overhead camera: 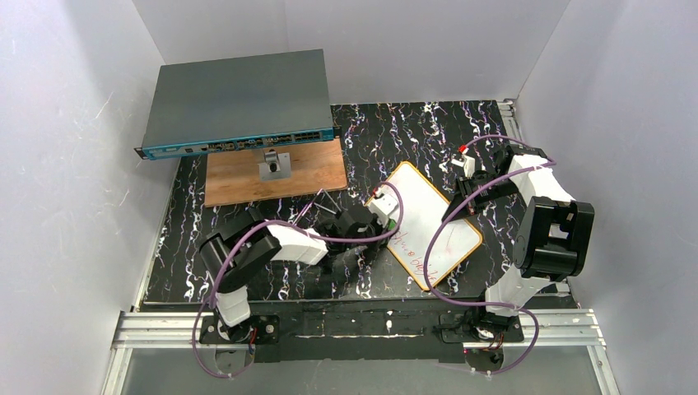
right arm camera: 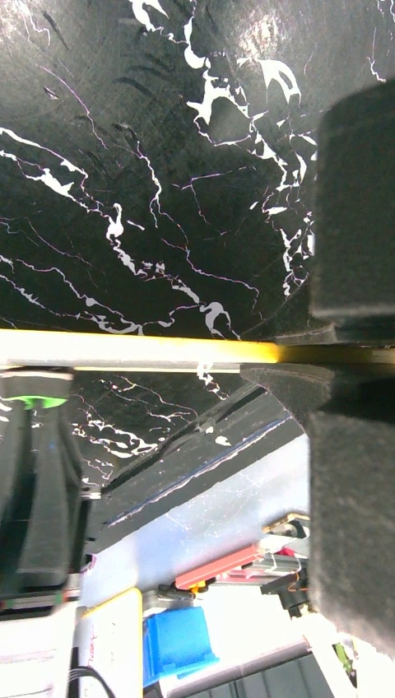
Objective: Erase the whiteboard
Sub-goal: Erase the whiteboard at the center of the board.
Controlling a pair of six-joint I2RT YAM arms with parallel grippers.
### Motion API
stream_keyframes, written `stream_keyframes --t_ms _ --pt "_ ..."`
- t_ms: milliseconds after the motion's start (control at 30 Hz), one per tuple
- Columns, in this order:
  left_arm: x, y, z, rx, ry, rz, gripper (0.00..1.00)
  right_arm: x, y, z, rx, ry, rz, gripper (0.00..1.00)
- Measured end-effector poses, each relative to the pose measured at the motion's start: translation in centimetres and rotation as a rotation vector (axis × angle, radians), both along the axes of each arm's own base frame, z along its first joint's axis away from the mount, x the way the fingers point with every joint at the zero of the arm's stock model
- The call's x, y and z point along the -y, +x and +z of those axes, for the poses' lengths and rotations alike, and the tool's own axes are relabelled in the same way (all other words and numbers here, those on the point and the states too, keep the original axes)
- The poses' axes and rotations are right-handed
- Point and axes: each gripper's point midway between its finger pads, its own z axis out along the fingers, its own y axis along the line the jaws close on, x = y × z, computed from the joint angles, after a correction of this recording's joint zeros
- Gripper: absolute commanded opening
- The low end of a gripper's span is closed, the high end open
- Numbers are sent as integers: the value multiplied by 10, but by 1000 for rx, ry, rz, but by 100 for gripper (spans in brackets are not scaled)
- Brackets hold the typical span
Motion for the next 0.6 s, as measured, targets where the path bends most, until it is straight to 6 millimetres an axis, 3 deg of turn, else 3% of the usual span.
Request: stream_keyframes --t_ms 100,200,467,600 --pt "14 -14 2 13 -12 -34 0 1 0 0 1 -1 -1 1" --pt "13 -12 2 11 -17 4 0 1 0 0 2 -1 -3 1" --pt "-22 30 -2 -60 -26 146 0 1 1 0 4 0 -4 1" --pt "-23 32 -2 -66 -18 151 0 1 1 0 3 0 -5 1"
